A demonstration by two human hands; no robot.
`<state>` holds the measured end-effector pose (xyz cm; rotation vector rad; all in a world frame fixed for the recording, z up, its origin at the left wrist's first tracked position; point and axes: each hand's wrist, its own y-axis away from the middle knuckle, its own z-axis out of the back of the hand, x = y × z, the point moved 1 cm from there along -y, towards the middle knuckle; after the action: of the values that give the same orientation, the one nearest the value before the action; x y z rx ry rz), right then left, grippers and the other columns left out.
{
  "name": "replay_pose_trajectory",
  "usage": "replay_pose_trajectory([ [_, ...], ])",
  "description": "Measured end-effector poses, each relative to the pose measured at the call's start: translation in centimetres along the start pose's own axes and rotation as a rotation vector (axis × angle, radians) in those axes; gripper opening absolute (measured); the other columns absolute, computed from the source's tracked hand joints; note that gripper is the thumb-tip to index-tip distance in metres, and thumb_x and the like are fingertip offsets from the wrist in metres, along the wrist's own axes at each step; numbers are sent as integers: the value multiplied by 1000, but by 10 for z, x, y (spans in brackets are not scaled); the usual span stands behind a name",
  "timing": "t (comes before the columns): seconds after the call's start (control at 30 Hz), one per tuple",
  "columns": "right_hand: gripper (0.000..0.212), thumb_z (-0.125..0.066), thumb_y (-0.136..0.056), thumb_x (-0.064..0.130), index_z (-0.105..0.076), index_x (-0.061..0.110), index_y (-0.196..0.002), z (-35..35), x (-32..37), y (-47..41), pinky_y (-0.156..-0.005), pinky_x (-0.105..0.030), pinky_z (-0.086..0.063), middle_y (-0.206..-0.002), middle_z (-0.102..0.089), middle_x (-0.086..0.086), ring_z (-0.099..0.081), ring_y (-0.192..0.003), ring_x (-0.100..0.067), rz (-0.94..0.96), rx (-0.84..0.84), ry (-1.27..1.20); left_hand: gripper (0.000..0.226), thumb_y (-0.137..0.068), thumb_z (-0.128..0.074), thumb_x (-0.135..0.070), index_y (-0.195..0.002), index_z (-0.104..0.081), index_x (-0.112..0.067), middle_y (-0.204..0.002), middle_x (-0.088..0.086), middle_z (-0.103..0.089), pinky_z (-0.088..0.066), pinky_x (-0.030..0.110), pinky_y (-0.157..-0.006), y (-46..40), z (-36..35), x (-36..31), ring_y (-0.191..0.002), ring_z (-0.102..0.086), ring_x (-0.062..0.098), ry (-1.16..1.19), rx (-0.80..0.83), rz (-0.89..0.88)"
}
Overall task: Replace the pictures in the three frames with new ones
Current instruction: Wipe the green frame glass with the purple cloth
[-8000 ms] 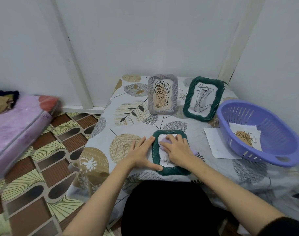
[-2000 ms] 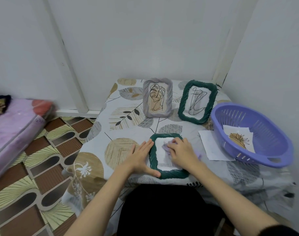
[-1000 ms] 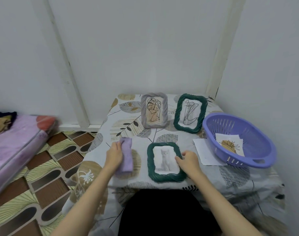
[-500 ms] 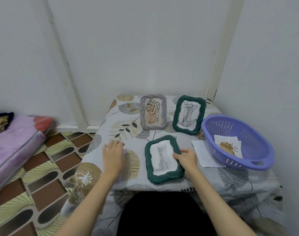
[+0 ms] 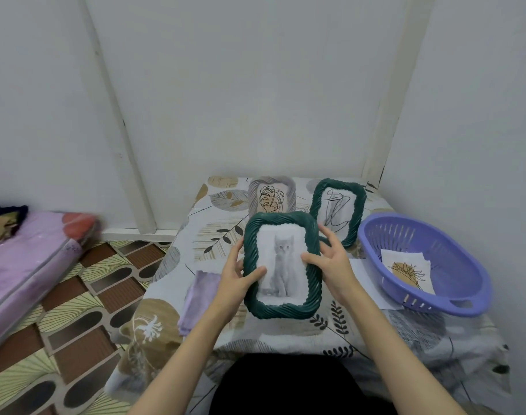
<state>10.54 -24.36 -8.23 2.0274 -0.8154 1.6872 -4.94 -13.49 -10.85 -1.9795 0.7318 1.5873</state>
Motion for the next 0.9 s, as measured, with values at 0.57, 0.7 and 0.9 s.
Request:
replay_pose_trajectory([
  [0.57,77,-47,-76,-25,-38,27,-132,-117,-41,-160,-98,-9,-40,-132,-45,16,-44,-119,14,210,205,202,80,-80,-63,6,-130,-30,-47,-141,7,-43,-46,43,-101,-132,116,-17,-124,-48,18,-305,-205,-254],
  [0.7,76,-46,-73,-25,-44,20,-135,-144,-60,-210,-91,-15,-49,-132,-51,9,-51,-116,7,201,194,174,81,-80,-62,5,-123,-31,-58,-138,4,-46,-49,43,-97,-171,141,-14,-122,-50,21,-332,-280,-288],
  [0.9,79,-49,-74,-25,-43,25,-135,-157,-74,-241,-102,-37,-46,-136,-47,8,-44,-130,-13,213,211,197,81,-80,-59,8,-130,-29,-49,-140,1,-45,-51,28,-95,-192,150,-2,-122,-50,15,-341,-359,-331],
])
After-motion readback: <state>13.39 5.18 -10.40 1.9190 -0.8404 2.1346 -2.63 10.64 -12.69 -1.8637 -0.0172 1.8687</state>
